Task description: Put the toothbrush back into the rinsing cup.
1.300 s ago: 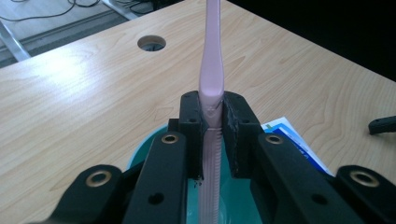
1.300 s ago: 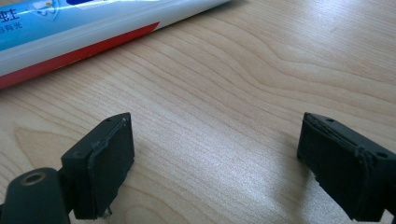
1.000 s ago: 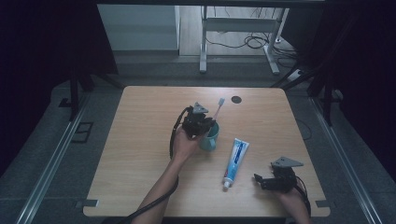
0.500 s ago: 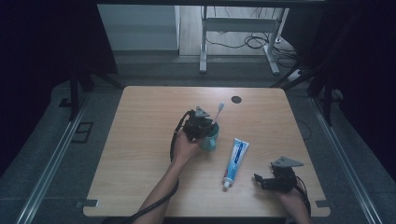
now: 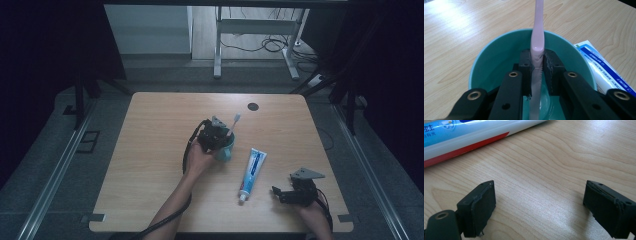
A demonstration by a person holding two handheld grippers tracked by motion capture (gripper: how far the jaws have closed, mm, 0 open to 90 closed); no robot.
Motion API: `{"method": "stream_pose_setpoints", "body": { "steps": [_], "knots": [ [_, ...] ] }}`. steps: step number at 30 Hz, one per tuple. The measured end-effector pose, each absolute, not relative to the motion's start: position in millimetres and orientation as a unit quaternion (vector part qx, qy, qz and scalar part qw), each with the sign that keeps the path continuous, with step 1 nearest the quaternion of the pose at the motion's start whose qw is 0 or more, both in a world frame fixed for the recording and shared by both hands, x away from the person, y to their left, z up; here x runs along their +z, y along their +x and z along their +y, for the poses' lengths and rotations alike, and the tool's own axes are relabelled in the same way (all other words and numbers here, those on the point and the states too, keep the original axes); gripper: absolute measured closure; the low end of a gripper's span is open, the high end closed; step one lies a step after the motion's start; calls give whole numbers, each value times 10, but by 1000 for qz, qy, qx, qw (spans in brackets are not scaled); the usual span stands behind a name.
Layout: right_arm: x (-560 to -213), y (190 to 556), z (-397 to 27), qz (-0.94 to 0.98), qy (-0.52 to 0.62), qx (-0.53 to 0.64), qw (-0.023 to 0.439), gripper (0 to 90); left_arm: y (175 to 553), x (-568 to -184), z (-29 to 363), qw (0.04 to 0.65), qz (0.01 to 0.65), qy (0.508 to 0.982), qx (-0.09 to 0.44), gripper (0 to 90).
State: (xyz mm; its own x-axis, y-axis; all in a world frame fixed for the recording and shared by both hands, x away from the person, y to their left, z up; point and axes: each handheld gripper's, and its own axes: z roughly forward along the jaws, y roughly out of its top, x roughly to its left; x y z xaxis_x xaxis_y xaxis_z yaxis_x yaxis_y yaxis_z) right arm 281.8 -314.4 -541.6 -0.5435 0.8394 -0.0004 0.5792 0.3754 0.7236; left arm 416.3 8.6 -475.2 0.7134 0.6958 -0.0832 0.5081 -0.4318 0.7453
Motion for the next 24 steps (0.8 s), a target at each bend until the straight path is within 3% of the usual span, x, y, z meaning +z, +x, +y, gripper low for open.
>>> {"method": "stream_pose_setpoints", "body": {
  "steps": [24],
  "knots": [
    [-5417,2819,-3143,808,438,346,188,105,4080,-4569,163,418,354,827,127,452]
  ]
}}
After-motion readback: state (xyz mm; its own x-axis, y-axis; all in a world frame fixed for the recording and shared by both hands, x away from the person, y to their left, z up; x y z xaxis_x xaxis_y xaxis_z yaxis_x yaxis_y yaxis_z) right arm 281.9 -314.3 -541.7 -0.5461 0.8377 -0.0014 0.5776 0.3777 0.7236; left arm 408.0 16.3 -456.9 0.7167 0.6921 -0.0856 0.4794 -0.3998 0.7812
